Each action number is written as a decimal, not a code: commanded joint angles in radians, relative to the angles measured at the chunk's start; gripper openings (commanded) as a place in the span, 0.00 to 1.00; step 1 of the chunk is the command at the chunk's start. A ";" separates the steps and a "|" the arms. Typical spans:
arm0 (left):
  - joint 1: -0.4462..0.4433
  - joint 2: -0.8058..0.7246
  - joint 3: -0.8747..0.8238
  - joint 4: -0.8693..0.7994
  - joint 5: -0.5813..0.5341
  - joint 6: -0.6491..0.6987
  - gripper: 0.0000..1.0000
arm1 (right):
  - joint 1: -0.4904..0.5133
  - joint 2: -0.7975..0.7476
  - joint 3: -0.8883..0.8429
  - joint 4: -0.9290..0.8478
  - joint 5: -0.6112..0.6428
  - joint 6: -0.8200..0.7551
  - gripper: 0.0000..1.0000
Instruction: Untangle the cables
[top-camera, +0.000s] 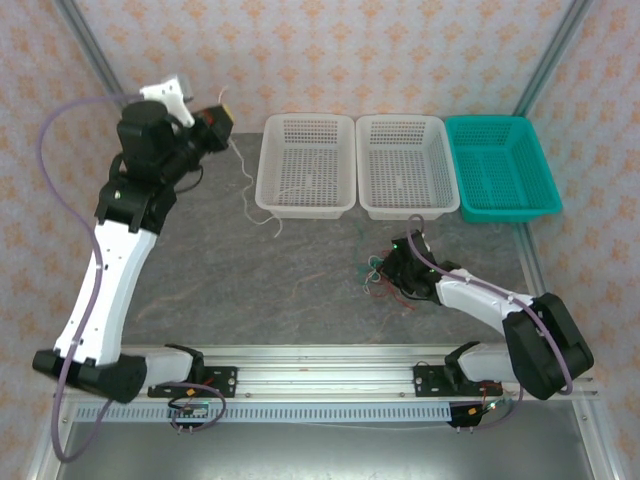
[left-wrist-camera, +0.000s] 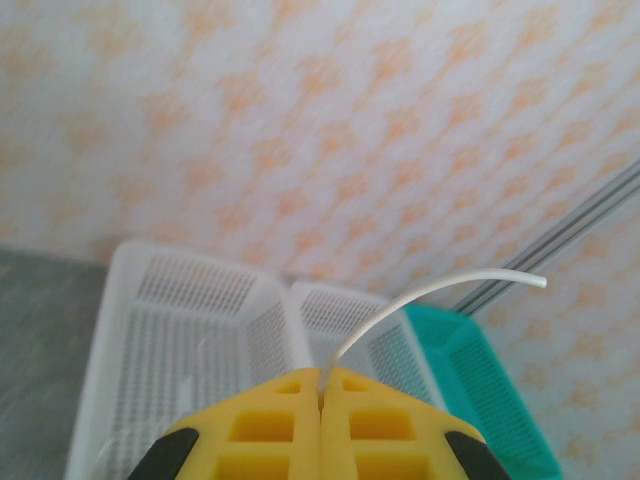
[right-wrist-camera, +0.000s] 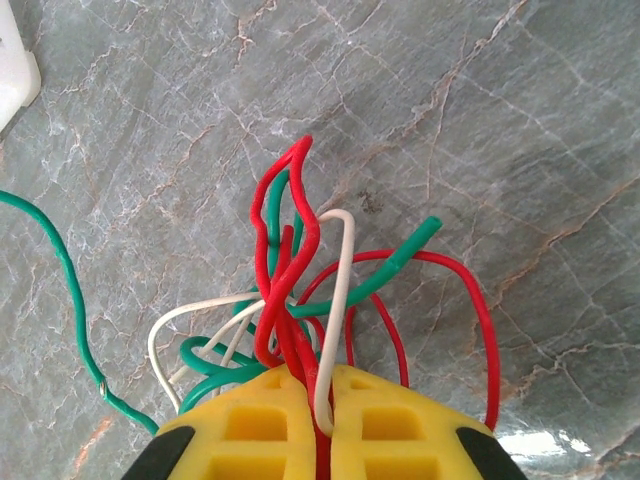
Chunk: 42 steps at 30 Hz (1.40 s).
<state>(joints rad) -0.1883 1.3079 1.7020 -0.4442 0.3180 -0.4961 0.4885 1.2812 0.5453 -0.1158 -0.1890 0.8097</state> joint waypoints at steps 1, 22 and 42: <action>-0.014 0.137 0.181 0.015 0.068 0.018 0.00 | 0.010 -0.010 0.019 0.018 0.000 -0.012 0.05; -0.116 0.706 0.455 0.011 0.117 0.071 0.00 | 0.009 -0.035 -0.027 0.010 0.040 -0.004 0.05; -0.171 0.335 -0.029 0.073 -0.323 0.232 1.00 | 0.009 -0.080 0.028 -0.094 0.113 0.003 0.05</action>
<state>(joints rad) -0.3412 1.8423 1.7195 -0.4774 0.1005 -0.3172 0.4923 1.2304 0.5316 -0.1661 -0.1448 0.8104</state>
